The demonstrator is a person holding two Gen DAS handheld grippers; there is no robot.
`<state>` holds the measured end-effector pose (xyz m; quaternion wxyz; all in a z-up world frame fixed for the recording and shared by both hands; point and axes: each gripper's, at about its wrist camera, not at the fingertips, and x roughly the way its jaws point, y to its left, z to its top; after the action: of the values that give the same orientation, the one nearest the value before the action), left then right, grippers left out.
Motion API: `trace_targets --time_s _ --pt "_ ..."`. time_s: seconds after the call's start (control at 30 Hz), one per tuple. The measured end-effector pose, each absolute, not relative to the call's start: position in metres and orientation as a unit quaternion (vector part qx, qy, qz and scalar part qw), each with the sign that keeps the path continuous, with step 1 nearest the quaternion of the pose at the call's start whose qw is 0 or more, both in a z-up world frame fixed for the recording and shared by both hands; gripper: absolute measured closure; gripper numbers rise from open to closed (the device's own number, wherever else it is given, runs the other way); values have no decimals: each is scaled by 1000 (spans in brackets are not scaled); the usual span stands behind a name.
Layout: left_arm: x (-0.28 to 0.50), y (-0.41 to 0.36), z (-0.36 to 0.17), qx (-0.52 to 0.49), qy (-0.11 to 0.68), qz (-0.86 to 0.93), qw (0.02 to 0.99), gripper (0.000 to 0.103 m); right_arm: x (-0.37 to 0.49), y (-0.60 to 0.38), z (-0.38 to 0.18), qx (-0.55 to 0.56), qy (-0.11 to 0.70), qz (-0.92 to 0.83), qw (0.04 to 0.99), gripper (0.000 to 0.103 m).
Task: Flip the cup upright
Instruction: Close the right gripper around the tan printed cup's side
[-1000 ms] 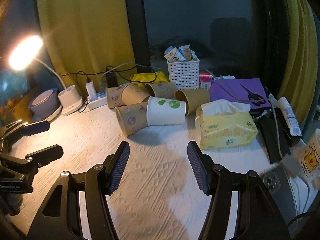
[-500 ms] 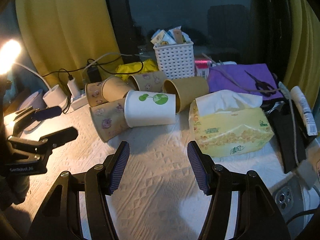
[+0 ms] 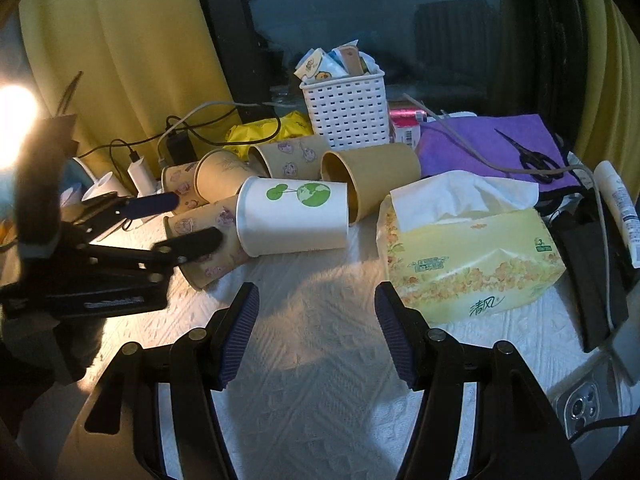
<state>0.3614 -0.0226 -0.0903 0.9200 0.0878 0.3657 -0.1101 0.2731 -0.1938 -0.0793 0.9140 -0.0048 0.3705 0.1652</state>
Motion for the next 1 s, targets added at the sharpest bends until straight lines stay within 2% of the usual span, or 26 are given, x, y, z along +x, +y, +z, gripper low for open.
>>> trace_targets --time_s 0.27,0.3,0.43,1.0 --pt "364 -27 -110 113 392 -117 905 26 273 -194 -80 -5 372 162 914 40" --pt "363 -26 -110 111 391 -118 906 30 273 -194 -80 -5 372 161 914 40" --pt "358 -21 -108 102 387 -120 908 32 269 -193 -78 -6 371 158 915 40" --pt "269 -2 -66 74 358 -127 922 34 220 -172 -56 -15 356 160 920 40"
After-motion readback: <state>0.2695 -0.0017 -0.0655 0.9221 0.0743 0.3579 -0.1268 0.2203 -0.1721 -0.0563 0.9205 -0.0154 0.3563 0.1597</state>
